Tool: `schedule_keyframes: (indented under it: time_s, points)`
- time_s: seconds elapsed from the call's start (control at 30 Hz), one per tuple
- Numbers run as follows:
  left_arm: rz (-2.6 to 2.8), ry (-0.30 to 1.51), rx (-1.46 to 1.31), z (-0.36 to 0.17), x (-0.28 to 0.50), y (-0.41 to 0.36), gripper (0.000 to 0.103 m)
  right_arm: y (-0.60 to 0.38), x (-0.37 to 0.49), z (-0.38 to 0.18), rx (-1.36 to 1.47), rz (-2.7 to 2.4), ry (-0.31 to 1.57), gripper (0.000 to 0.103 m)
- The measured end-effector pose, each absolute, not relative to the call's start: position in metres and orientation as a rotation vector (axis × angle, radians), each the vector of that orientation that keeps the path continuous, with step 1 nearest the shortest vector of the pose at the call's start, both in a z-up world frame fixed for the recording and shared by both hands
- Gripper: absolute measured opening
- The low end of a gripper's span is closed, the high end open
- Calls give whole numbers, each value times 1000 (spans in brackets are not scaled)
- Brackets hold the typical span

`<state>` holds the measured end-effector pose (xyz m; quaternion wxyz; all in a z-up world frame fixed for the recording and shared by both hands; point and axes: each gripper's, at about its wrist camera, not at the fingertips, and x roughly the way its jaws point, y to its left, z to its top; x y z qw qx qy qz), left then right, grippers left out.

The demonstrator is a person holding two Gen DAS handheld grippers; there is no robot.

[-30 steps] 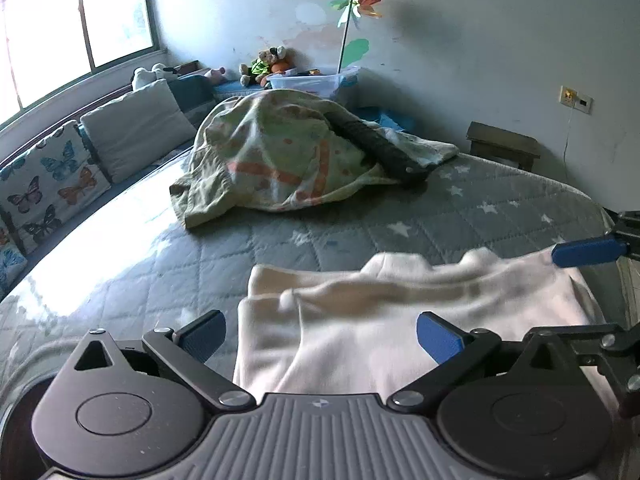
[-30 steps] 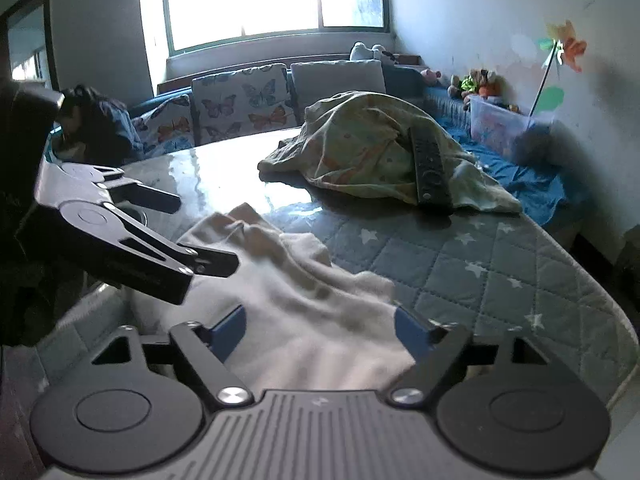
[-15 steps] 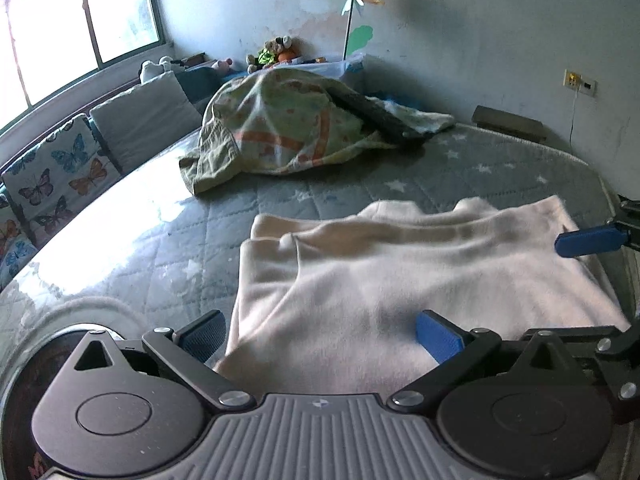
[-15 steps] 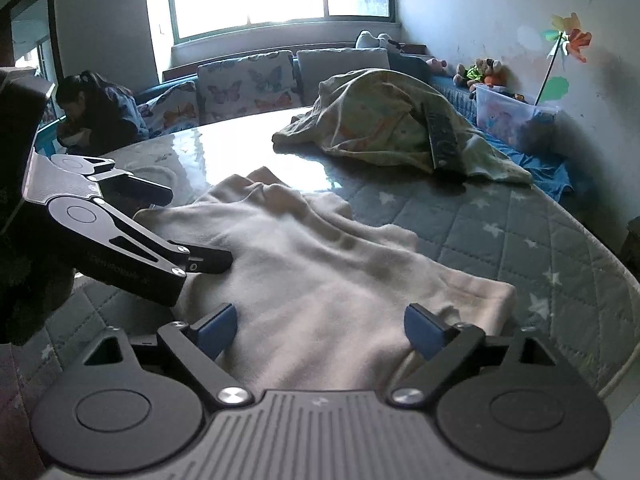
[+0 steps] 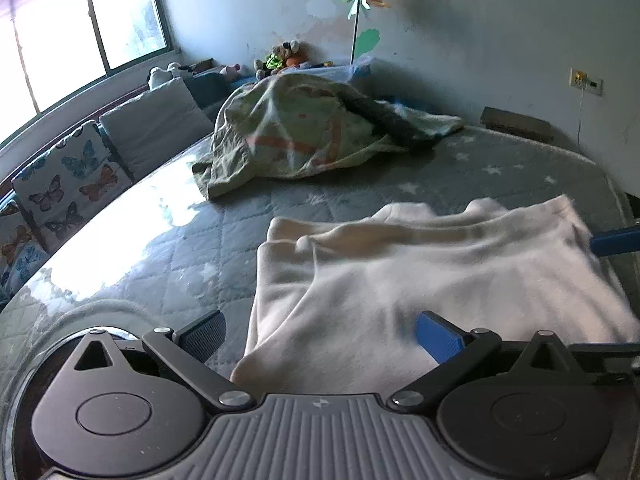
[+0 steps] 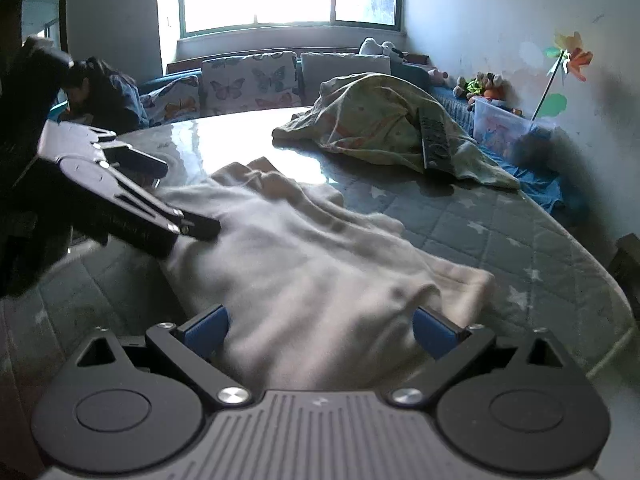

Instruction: Fold clothes

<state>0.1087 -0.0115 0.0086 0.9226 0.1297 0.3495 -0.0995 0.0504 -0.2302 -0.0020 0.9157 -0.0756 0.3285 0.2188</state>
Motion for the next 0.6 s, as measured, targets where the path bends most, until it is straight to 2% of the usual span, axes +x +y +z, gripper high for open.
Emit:
schedule_keyframes:
  time_s: [0.6]
  points:
    - [-178, 725, 244, 9, 109, 6, 103, -261, 31, 6, -127, 421, 675, 100]
